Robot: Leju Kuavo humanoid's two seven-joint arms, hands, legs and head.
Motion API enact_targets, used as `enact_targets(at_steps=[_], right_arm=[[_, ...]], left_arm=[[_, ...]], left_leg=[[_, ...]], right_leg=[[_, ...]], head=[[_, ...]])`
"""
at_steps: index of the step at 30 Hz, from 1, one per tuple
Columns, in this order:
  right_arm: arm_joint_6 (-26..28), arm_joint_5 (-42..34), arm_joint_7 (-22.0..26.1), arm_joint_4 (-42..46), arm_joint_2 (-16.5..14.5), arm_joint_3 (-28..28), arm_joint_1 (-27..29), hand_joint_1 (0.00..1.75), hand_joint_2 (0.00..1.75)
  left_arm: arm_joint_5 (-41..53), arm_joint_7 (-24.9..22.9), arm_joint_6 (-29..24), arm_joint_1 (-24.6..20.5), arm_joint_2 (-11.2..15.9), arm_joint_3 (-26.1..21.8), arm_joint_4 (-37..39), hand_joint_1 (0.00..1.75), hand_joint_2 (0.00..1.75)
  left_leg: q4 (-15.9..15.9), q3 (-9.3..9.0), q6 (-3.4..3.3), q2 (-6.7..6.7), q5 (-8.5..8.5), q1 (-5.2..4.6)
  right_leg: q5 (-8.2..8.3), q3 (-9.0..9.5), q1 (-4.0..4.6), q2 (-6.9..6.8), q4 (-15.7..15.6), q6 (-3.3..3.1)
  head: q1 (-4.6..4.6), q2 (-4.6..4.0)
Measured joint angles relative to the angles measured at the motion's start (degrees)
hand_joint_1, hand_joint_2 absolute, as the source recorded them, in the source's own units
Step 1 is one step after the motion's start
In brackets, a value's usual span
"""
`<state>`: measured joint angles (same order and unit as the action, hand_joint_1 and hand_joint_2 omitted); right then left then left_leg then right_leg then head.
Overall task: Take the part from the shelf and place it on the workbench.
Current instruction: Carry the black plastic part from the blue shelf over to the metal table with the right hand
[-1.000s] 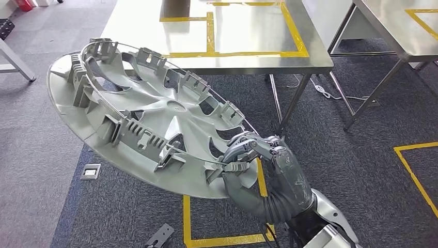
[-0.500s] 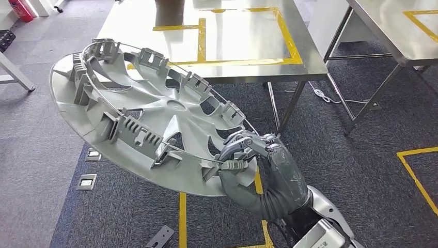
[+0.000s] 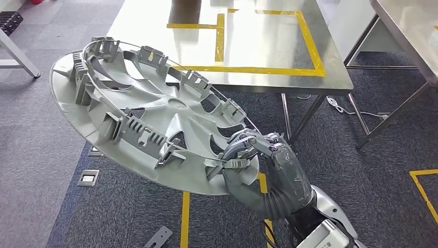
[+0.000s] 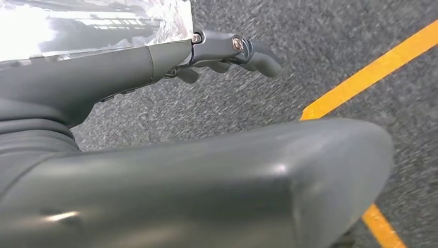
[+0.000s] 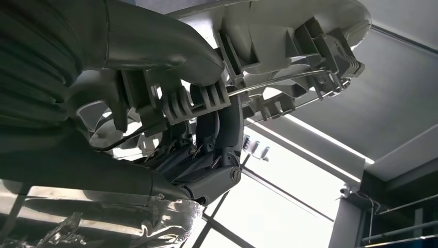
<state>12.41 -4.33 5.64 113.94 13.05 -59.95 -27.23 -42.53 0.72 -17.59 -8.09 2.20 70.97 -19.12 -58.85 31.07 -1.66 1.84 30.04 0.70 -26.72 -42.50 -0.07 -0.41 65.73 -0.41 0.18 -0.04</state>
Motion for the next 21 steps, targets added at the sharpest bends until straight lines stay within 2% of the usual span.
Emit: enact_targets(at_steps=[1,2,3,5,7,8,11,12,13,14,15,16,17,18,21], right_arm=[[-0.01,0.0,0.01,-0.05,0.03,-0.01,-0.04,1.75,1.75],[-0.01,0.0,0.03,-0.09,0.05,0.01,-0.07,1.75,1.75],[-0.01,0.0,0.06,-0.11,0.07,0.03,-0.09,1.75,1.75],[-0.04,0.0,0.07,-0.1,0.09,0.07,-0.08,1.75,1.75],[-0.07,0.0,0.05,-0.1,0.1,0.09,-0.08,1.75,1.75],[-0.07,0.0,0.05,-0.13,0.1,0.1,-0.08,1.75,1.75],[-0.02,0.0,0.03,-0.44,0.17,0.11,0.0,1.75,1.75],[-0.01,0.0,0.03,-0.55,0.19,0.11,0.09,1.75,1.75],[-0.02,0.0,0.02,-0.62,0.2,0.1,0.19,1.75,1.75],[-0.04,0.0,0.02,-0.64,0.2,0.09,0.27,1.75,1.75],[-0.05,0.0,0.02,-0.66,0.19,0.09,0.32,1.75,1.75],[-0.07,-0.01,0.03,-0.66,0.19,0.08,0.34,1.75,1.75],[-0.07,-0.01,0.07,-0.65,0.17,0.09,0.32,1.75,1.75],[-0.07,-0.01,0.09,-0.64,0.16,0.09,0.3,1.75,1.75],[-0.09,0.0,0.13,-0.56,0.11,0.11,0.21,1.75,1.75]], left_arm=[[-0.01,0.0,0.0,0.03,-0.11,-0.01,0.0,0.0,1.75],[-0.01,-0.01,0.0,0.04,-0.23,-0.02,0.01,0.0,1.75],[0.01,-0.01,0.03,0.08,-0.33,-0.02,0.01,0.0,1.75],[0.01,-0.01,0.05,-0.04,-0.4,-0.01,0.02,0.0,1.75],[0.01,0.01,0.03,-0.39,-0.43,0.0,0.02,0.0,1.75],[0.03,0.01,0.02,-0.53,-0.43,0.0,0.02,0.0,1.75],[0.03,-0.08,0.0,-0.19,-0.28,0.0,0.06,0.0,1.75],[0.03,-0.1,-0.01,0.04,-0.23,0.0,0.09,0.0,1.75],[0.03,-0.11,-0.01,0.19,-0.21,0.0,0.12,0.0,1.75],[0.04,-0.11,-0.02,0.23,-0.2,0.0,0.14,0.0,1.75],[0.06,-0.11,-0.02,0.24,-0.19,-0.01,0.16,0.0,1.75],[0.08,-0.1,-0.01,0.23,-0.22,-0.01,0.17,0.0,1.75],[0.09,-0.1,0.0,0.24,-0.26,-0.02,0.17,0.0,1.75],[0.11,-0.12,0.01,0.26,-0.29,-0.02,0.17,0.0,1.75],[0.18,-0.13,-0.02,0.1,-0.31,-0.01,0.17,0.0,1.75]], left_leg=[[0.07,-0.51,0.2,0.11,0.51,0.01],[0.21,-0.78,0.48,0.16,0.9,0.08],[0.32,-1.07,0.8,0.14,1.14,0.18],[0.76,-1.76,1.43,0.05,1.34,0.29],[-0.7,-1.73,1.62,-0.21,1.76,0.13],[-3.04,-0.77,1.54,-0.33,2.51,0.01],[-12.48,4.25,1.39,-0.51,6.41,-0.12],[-13.6,5.43,1.63,-0.53,6.89,-0.07],[-12.85,5.92,2.01,-0.57,6.05,0.08],[-10.39,5.81,2.45,-0.66,3.79,0.33],[-6.77,5.45,2.99,-0.83,0.38,0.7],[-3.64,5.08,3.45,-1.0,-2.26,0.88],[-1.15,4.53,3.44,-1.23,-3.89,0.9],[0.11,4.29,3.18,-1.4,-4.51,0.81],[0.29,3.67,1.64,-1.38,-3.49,0.54]], right_leg=[[2.73,0.59,0.32,0.03,-3.31,-0.65],[4.46,1.12,0.66,0.13,-5.67,-1.15],[5.03,1.43,0.96,0.27,-6.97,-1.6],[4.2,2.49,1.07,0.4,-7.85,-2.12],[3.72,4.17,0.72,0.3,-8.9,-2.57],[3.5,5.13,0.49,0.23,-9.41,-2.7],[2.16,7.43,0.27,0.22,-9.92,-2.79],[1.6,8.16,0.19,0.32,-9.92,-2.66],[1.02,8.94,0.08,0.42,-9.9,-2.47],[0.44,9.71,-0.05,0.48,-9.87,-2.23],[-0.2,10.44,-0.15,0.51,-9.79,-1.9],[-0.75,11.03,-0.24,0.53,-9.63,-1.55],[-1.23,11.25,-0.25,0.57,-9.38,-1.15],[-1.65,11.29,-0.23,0.59,-9.15,-0.77],[-2.77,11.39,-0.24,0.51,-8.67,0.31]], head=[[0.04,0.0],[0.08,0.0],[0.12,0.0],[0.14,0.0],[-0.03,-0.01],[-0.22,-0.01],[-0.62,0.0],[-0.67,0.0],[-0.74,0.0],[-0.8,0.0],[-0.87,0.0],[-0.91,0.0],[-0.97,0.0],[-0.99,0.0],[-0.8,0.0]])
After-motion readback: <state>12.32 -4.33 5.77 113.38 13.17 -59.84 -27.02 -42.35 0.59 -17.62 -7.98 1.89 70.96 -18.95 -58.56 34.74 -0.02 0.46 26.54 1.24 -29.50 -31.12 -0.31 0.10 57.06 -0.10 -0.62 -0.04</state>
